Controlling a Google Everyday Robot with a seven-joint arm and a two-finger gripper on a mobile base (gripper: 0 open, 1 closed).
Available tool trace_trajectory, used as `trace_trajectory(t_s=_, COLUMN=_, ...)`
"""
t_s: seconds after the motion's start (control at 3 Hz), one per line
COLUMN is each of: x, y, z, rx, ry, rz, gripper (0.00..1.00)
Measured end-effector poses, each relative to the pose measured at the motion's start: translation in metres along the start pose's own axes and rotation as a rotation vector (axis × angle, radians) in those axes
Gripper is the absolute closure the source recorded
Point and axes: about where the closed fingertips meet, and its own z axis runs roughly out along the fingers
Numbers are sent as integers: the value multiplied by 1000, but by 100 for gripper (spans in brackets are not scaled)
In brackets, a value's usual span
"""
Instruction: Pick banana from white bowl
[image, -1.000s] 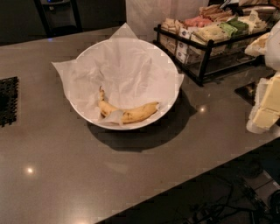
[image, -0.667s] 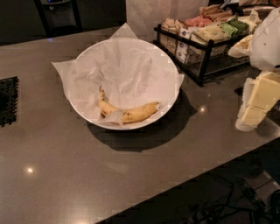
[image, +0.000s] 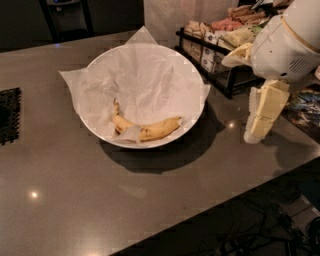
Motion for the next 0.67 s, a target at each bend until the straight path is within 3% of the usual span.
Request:
trace_trajectory(t_s=0.33, x=-19, y=-8, z=-1, rx=16, ry=-50, rz=-76, gripper=0)
trace_trajectory(t_s=0.67, x=-19, y=-8, z=-1, rx=17, ry=-50, rz=-76, gripper=0)
